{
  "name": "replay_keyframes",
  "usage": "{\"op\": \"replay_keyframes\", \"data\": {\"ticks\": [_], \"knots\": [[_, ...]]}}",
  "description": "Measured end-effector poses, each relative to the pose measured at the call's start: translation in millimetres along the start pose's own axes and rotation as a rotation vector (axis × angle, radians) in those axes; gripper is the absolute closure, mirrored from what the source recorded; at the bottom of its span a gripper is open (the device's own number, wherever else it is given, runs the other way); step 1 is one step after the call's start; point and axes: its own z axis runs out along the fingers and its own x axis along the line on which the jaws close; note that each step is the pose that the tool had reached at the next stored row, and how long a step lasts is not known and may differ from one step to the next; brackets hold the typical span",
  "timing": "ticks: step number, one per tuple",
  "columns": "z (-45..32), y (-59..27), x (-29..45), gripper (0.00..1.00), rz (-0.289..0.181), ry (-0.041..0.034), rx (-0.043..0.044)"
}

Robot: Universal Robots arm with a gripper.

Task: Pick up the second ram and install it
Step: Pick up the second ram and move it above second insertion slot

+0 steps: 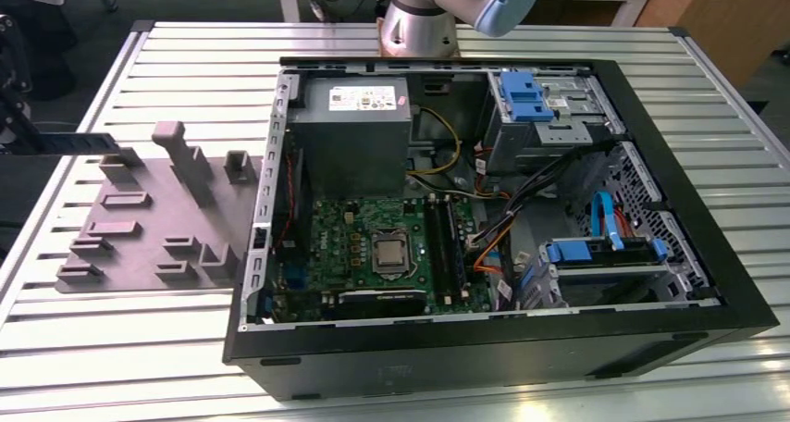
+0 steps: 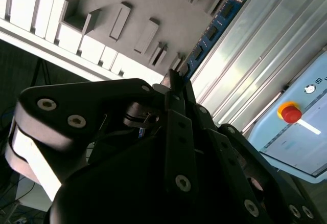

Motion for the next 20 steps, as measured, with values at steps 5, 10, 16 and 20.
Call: {"op": "replay_keyframes", "data": {"ticks": [5,10,16,20], "knots": [[-4.1,0.1,-0.1,0.86,0.000,0.0000,-0.0001],[-7.9,0.2,-0.2,0.86,0.000,0.0000,0.0000],[-12.0,0.4,-0.4,0.86,0.000,0.0000,0.0000],[-15.1,0.5,-0.4,0.86,0.000,0.0000,0.0000]]}}
